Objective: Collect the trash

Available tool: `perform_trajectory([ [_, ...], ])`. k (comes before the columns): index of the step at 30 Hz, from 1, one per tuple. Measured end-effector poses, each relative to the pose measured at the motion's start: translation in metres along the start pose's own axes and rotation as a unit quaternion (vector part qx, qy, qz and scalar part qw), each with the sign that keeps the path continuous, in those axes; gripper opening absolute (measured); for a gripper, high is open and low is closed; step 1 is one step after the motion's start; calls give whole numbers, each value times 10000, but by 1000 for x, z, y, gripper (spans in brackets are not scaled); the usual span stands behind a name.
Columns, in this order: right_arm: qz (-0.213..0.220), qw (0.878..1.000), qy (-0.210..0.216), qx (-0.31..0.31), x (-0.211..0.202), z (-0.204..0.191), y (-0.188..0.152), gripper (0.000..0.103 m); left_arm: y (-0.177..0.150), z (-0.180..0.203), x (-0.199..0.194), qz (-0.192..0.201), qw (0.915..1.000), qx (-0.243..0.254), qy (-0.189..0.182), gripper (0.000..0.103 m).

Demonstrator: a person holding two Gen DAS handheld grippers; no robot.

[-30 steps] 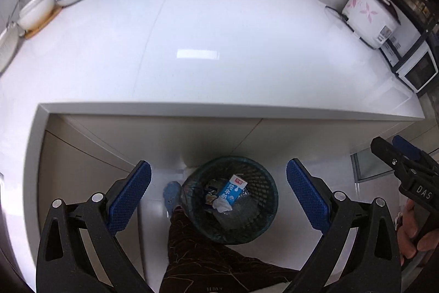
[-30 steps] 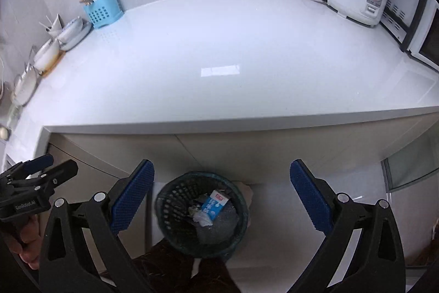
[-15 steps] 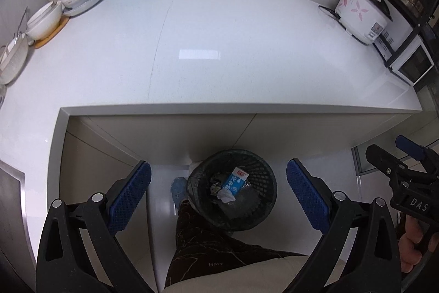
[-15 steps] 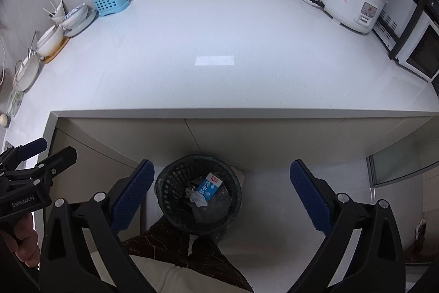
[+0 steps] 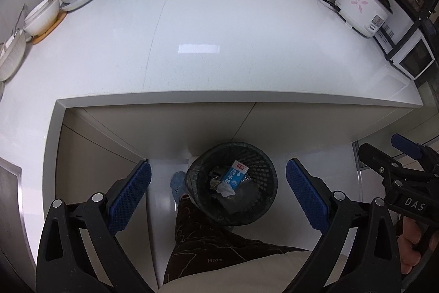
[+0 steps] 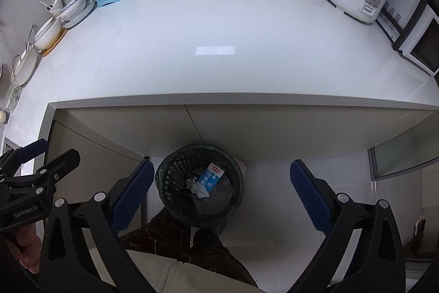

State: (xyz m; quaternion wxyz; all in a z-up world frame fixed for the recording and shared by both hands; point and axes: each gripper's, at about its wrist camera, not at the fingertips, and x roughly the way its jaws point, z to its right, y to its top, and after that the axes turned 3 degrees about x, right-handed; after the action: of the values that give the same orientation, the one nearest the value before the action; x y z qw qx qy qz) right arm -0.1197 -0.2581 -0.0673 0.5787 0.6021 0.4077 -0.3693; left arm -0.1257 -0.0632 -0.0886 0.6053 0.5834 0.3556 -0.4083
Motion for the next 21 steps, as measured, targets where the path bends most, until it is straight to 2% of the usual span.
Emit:
perform_trajectory([
  [21,-99,9999,50,-7,4,-4,-1,95,1,-1,-2,-47,10000,-22,70,97],
])
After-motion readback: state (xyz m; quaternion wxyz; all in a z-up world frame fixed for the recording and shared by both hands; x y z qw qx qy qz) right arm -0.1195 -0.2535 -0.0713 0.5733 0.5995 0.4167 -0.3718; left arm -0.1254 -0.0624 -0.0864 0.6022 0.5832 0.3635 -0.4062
